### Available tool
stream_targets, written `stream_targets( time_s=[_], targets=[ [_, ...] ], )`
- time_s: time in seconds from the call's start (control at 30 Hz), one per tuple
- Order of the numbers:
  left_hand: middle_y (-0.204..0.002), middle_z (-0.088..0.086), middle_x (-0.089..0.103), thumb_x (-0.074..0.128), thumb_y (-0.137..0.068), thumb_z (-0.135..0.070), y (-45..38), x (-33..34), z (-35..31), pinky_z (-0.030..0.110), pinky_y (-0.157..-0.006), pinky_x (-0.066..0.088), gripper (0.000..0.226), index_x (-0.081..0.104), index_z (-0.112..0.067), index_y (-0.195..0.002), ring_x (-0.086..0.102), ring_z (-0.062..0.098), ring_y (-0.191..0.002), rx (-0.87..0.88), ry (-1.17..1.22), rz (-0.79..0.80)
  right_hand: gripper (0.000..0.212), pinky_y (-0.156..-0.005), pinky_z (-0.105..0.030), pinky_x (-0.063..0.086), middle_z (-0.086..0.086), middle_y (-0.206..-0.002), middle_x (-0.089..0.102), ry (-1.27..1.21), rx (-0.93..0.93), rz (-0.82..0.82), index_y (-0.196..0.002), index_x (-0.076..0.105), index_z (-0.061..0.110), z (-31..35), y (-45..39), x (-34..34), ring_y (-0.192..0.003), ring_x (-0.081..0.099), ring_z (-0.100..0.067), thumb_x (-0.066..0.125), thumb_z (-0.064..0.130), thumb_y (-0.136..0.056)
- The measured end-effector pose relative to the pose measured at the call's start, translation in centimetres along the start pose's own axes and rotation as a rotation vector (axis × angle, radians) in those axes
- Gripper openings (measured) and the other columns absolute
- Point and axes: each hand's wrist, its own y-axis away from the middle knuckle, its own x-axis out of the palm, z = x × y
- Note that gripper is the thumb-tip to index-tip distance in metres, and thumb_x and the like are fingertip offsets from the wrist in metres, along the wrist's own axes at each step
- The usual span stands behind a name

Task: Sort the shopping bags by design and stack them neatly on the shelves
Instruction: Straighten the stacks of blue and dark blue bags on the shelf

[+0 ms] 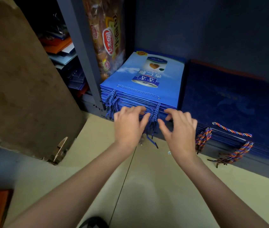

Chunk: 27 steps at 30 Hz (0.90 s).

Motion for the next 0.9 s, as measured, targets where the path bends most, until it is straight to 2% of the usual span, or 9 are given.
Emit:
stream_targets(
  time_s=[0.13, 0.2, 0.3, 0.43, 0.53, 0.6, 0.67, 0.8, 0.9],
  targets=[
    [-0.066, -0.018, 0.056, 0.063, -0.084, -0.046, -1.5, 1.2, -2.4, 0.042, -0.092, 0.045, 0.025, 0.056, -0.027, -0.07, 0.062, 0.015, -0.087, -0.518, 0.439, 0.046, 0.021, -0.071, -0.024, 0.018, 0.01, -0.076, 0.066, -0.118, 0.134, -0.054, -0.095, 0.062, 0.014, 0.4, -1.1, -0.1, -0.081, 0.055, -0.021, 0.067, 0.03, -0.082],
    [-0.062, -0.018, 0.051, 0.066, -0.083, -0.043, -1.8, 1.4, -3.2, 0.042, -0.092, 0.045, 0.03, 0.051, -0.027, -0.063, 0.062, 0.015, -0.084, -0.608, 0.472, 0.03, 0.019, -0.072, -0.023, 0.015, 0.014, -0.07, 0.06, -0.165, 0.221, -0.038, -0.091, 0.06, 0.015, 0.9, -1.7, 0.0, -0.084, 0.054, -0.019, 0.069, 0.029, -0.082],
    [-0.066, -0.014, 0.055, 0.064, -0.086, -0.033, -1.5, 1.6, -3.5, 0.039, -0.093, 0.043, 0.019, 0.059, -0.025, -0.07, 0.063, 0.015, -0.087, -0.533, 0.378, 0.097, 0.011, -0.073, -0.024, 0.016, 0.012, -0.069, 0.06, -0.192, 0.317, 0.014, -0.088, 0.058, 0.016, 1.3, -2.0, 0.4, -0.088, 0.052, -0.019, 0.066, 0.023, -0.084],
    [-0.074, -0.009, 0.062, 0.061, -0.089, -0.028, -1.2, 0.6, -1.8, 0.039, -0.09, 0.047, 0.013, 0.062, -0.021, -0.078, 0.064, 0.018, -0.085, -0.327, 0.396, 0.16, 0.004, -0.073, -0.023, 0.017, 0.013, -0.069, 0.058, -0.153, 0.261, 0.069, -0.085, 0.062, 0.017, 1.1, -2.3, -0.2, -0.079, 0.054, -0.019, 0.064, 0.021, -0.085],
    [-0.096, 0.003, 0.063, 0.06, -0.089, -0.024, -1.3, -1.7, 2.1, 0.042, -0.09, 0.044, 0.014, 0.062, -0.013, -0.096, 0.058, 0.026, -0.093, -0.148, 0.19, -0.093, 0.005, -0.074, -0.025, 0.026, 0.009, -0.068, 0.061, -0.148, 0.083, 0.004, -0.082, 0.064, 0.015, 0.8, -3.2, -1.3, -0.072, 0.053, -0.021, 0.064, 0.02, -0.083],
    [-0.113, 0.01, 0.052, 0.063, -0.086, -0.024, -1.5, -3.4, 4.3, 0.035, -0.092, 0.038, 0.03, 0.054, -0.008, -0.11, 0.048, 0.026, -0.106, -0.196, 0.117, -0.22, 0.011, -0.076, -0.03, 0.034, 0.002, -0.078, 0.065, -0.127, -0.046, -0.051, -0.084, 0.066, 0.012, 0.8, -3.8, -1.3, -0.082, 0.046, -0.021, 0.061, 0.021, -0.083],
    [-0.115, 0.007, 0.048, 0.067, -0.084, -0.029, -2.2, -4.0, 5.1, 0.031, -0.091, 0.037, 0.042, 0.048, -0.008, -0.116, 0.046, 0.022, -0.109, -0.31, 0.162, -0.175, 0.014, -0.078, -0.037, 0.038, -0.004, -0.096, 0.064, -0.104, -0.111, -0.022, -0.089, 0.068, 0.011, 1.2, -4.1, -0.7, -0.094, 0.043, -0.023, 0.061, 0.022, -0.082],
    [-0.085, 0.004, 0.058, 0.065, -0.086, -0.033, -3.6, -2.9, 4.8, 0.04, -0.084, 0.044, 0.029, 0.049, -0.011, -0.098, 0.058, 0.03, -0.094, -0.444, 0.102, -0.023, 0.033, -0.091, -0.046, 0.036, -0.013, -0.126, 0.052, 0.011, -0.295, 0.264, -0.106, 0.064, 0.011, 3.8, -4.9, 1.4, -0.118, 0.043, -0.032, 0.073, 0.018, -0.076],
    [-0.084, 0.014, 0.062, 0.06, -0.089, -0.032, -4.1, -3.3, 5.4, 0.038, -0.076, 0.041, 0.027, 0.045, -0.013, -0.078, 0.057, 0.036, -0.093, -0.404, -0.036, 0.034, 0.032, -0.099, -0.041, 0.027, -0.009, -0.137, 0.039, 0.09, -0.36, 0.445, -0.112, 0.055, 0.014, 5.4, -6.8, 2.7, -0.126, 0.035, -0.029, 0.067, 0.02, -0.083]
  ],
)
